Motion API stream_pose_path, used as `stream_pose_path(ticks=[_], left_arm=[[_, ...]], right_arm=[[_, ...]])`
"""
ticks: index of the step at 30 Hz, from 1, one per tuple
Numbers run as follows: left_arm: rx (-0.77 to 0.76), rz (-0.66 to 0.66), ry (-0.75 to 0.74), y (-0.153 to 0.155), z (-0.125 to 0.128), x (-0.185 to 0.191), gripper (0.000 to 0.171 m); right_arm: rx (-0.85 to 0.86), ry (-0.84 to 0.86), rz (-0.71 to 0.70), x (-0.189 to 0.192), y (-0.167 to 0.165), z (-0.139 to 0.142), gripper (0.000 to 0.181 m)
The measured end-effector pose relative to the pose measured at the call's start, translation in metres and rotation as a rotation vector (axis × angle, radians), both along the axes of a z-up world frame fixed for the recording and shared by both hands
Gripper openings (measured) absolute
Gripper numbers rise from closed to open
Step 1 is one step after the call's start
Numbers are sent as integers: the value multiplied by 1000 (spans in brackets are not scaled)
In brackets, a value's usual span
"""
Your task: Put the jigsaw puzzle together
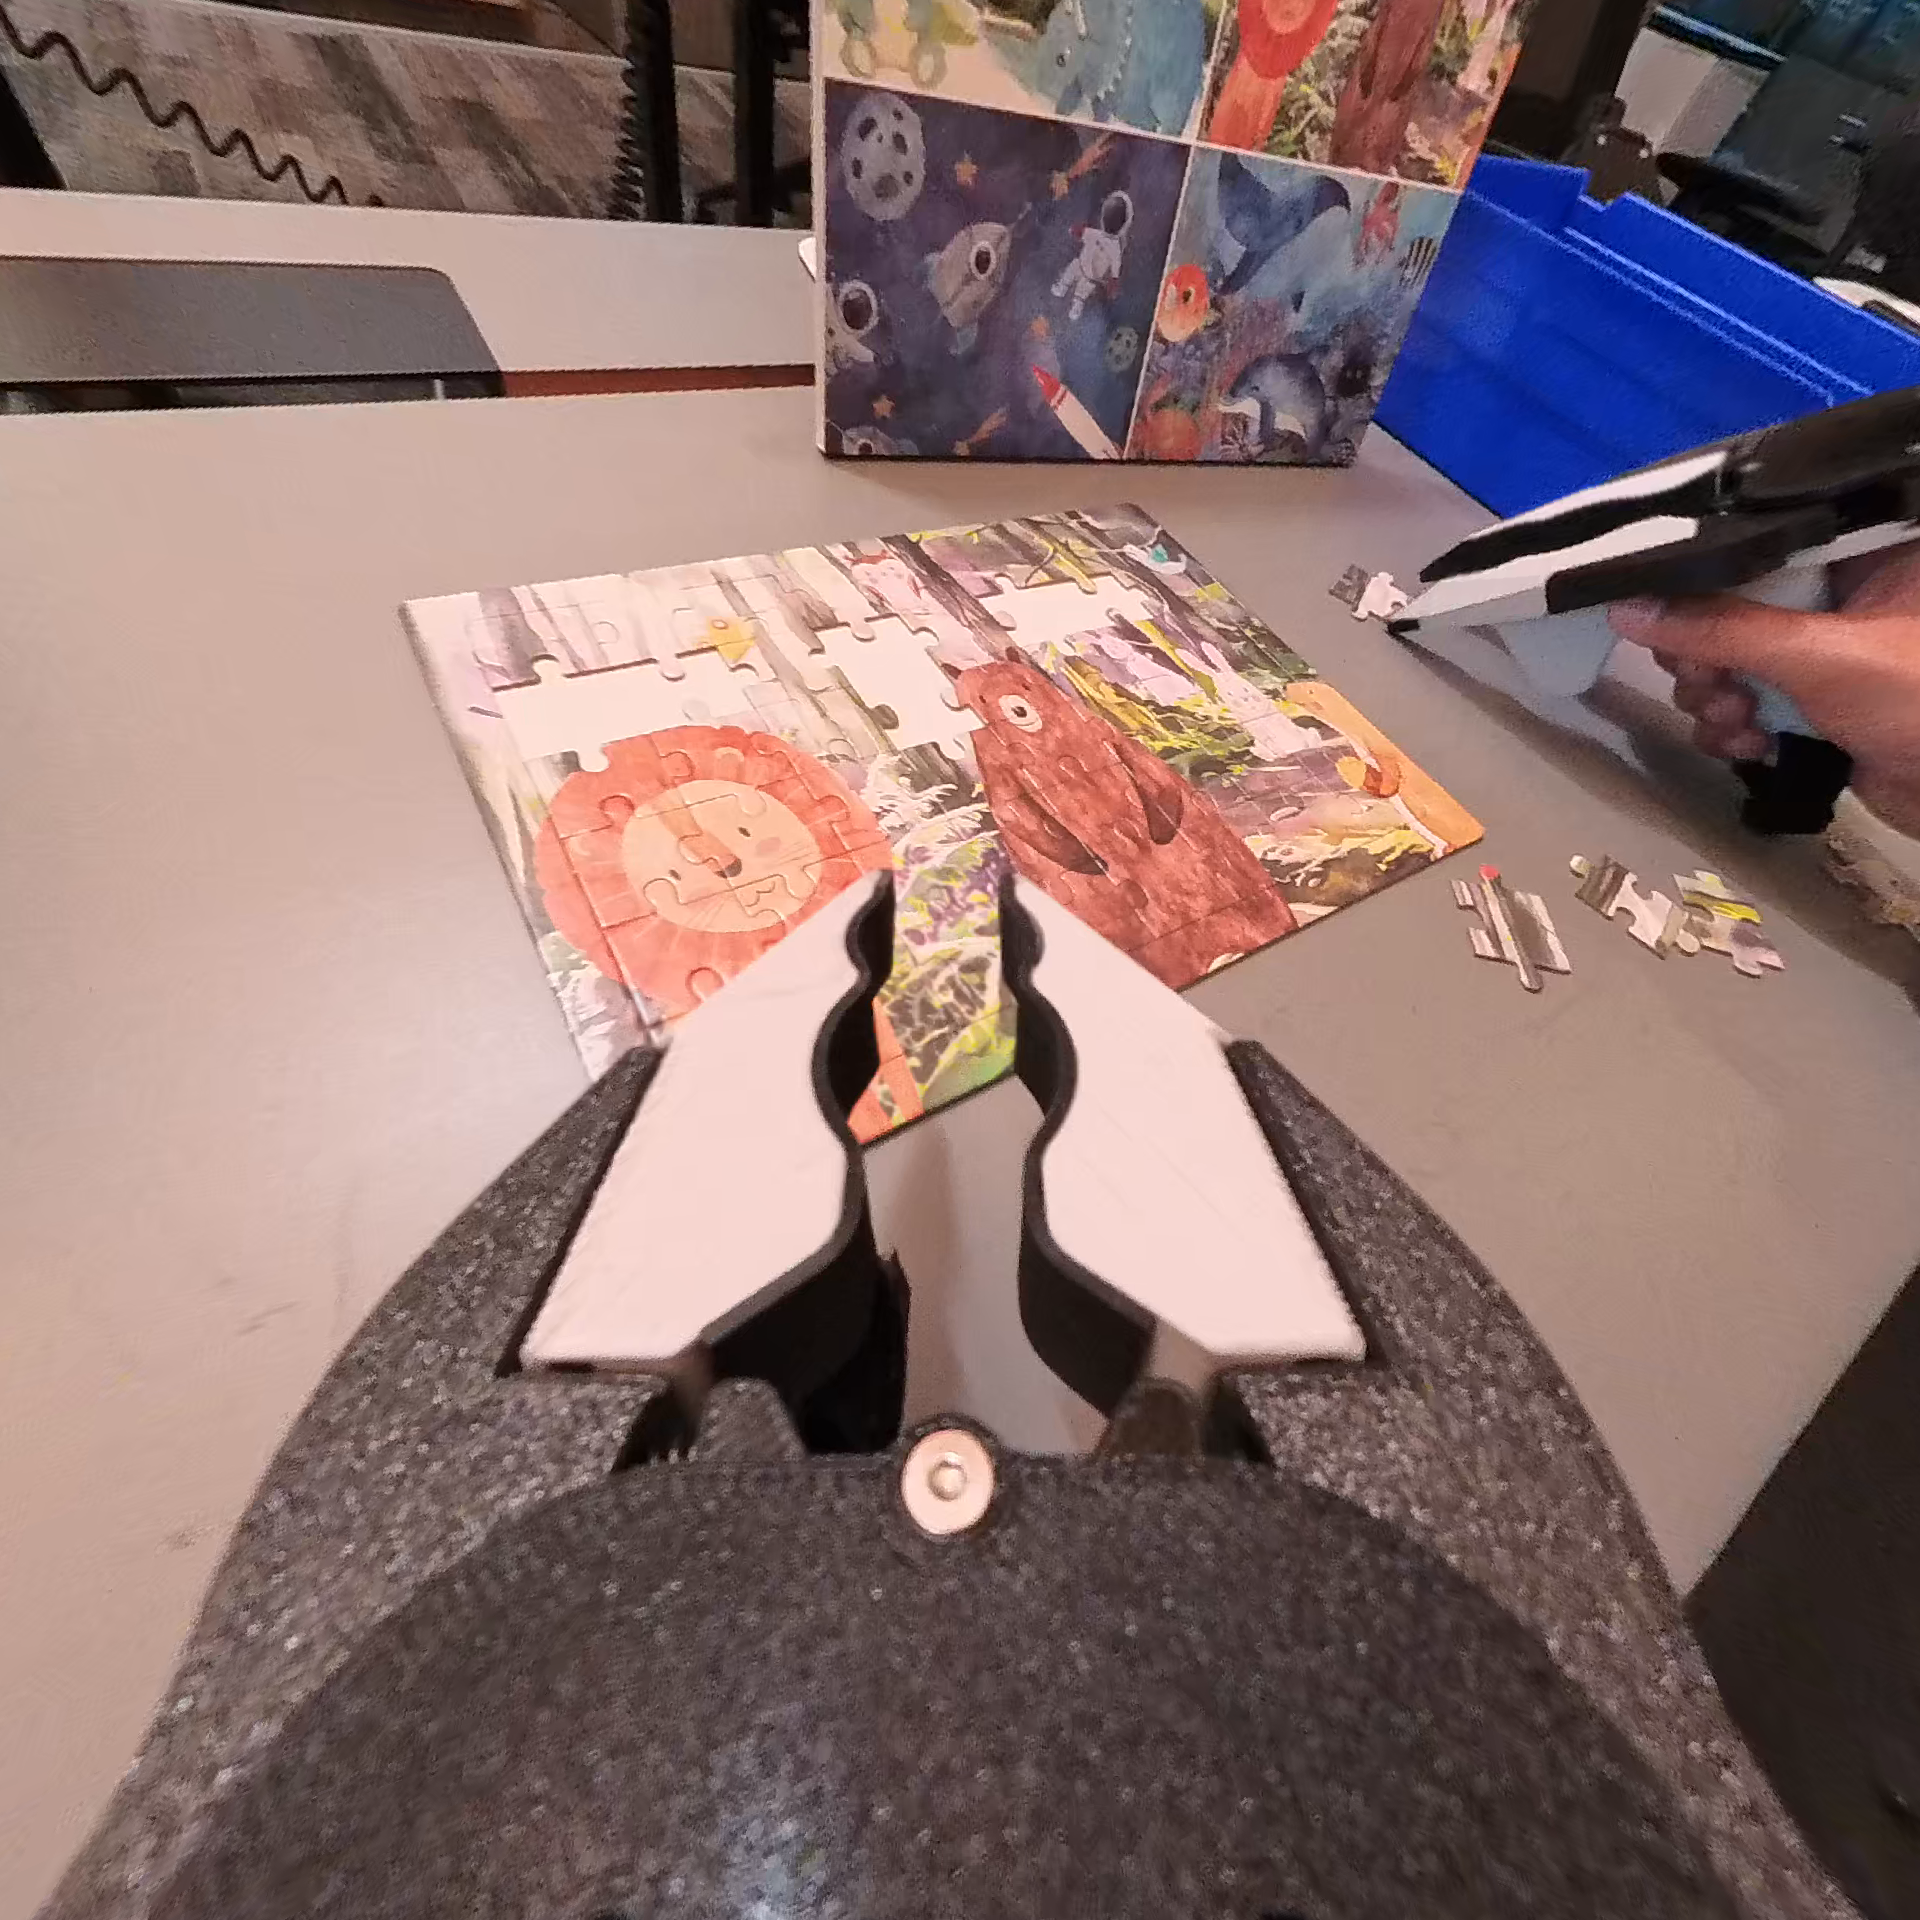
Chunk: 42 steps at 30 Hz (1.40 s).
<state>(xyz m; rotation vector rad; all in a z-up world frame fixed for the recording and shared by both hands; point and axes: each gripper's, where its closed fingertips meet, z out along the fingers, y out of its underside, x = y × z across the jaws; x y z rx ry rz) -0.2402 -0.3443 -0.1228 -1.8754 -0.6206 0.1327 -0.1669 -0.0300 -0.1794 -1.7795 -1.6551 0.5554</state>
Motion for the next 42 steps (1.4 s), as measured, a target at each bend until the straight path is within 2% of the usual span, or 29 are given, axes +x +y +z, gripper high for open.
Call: stream_pose_path(ticks=[7,14,18,22,28,37,42], left_arm=[[-45,-59,25,9,-5,11,19],[-16,-56,3,8,-3,10,19],[-15,-57,-3,8,-3,10,19],[-5,-57,-22,8,-3,9,19],[18,-62,-39,7,-1,10,19],[48,-66,-67,7,1,10,19],[40,-71,-68,8,0,10,19]], right_arm=[[-160,47,13,-6,-2,-3,31],[-132,14,38,-7,-6,-2,30],[-126,51,84,-18,-29,17,29],[-147,114,213,-52,-87,44,30],[-109,81,455,-106,-160,41,30],[-5,-71,798,-125,-186,22,30],[1,-115,901,-129,-199,8,30]])
